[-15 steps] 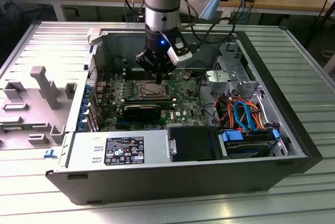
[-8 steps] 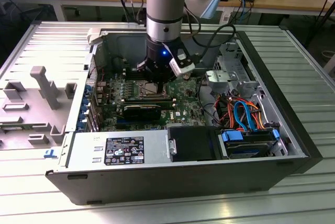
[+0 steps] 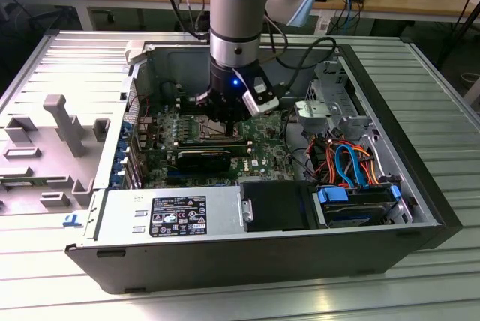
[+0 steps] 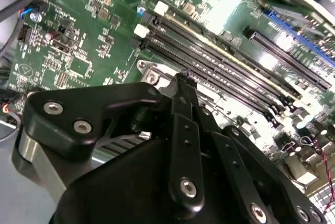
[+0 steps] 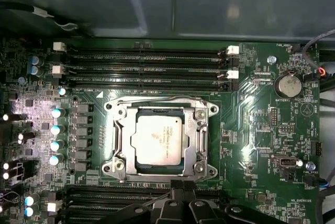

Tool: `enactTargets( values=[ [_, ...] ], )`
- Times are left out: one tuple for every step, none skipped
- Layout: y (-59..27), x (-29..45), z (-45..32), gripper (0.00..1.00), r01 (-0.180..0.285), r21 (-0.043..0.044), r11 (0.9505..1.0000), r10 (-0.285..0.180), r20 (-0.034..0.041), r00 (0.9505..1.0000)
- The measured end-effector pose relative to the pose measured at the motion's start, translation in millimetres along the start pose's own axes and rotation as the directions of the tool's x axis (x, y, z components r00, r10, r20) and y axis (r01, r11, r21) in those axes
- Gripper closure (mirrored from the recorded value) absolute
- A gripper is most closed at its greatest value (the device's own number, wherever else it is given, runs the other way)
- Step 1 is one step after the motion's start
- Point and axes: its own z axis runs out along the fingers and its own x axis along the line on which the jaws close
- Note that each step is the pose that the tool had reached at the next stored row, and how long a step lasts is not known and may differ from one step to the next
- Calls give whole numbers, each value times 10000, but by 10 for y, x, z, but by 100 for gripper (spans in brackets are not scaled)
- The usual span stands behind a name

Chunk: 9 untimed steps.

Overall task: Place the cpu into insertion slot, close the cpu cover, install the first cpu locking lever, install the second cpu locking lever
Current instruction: 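Install the second cpu locking lever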

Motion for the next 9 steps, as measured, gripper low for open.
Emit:
enactTargets(
  values=[
    [-19, 2, 1, 89, 0, -49, 10000, 0, 2, 10000],
    [-51, 4, 1, 89, 0, -99, 10000, 0, 3, 10000],
    [-82, 6, 1, 89, 0, -140, 9999, 0, 4, 10000],
    [-133, 21, 3, 89, 1, -270, 9996, -1, 9, 10000],
    [-141, 38, 3, 89, -1, -322, 9995, 1, 10, 10000],
    [-146, 57, 4, 89, 1, -389, 9992, -1, 12, 10000],
    [-149, 78, 4, 89, 2, -456, 9990, -1, 14, 10000],
    [-151, 101, 6, 89, 4, -526, 9986, -3, 17, 10000],
    [-154, 136, 7, 89, 5, -574, 9984, -3, 18, 10000]
  ],
)
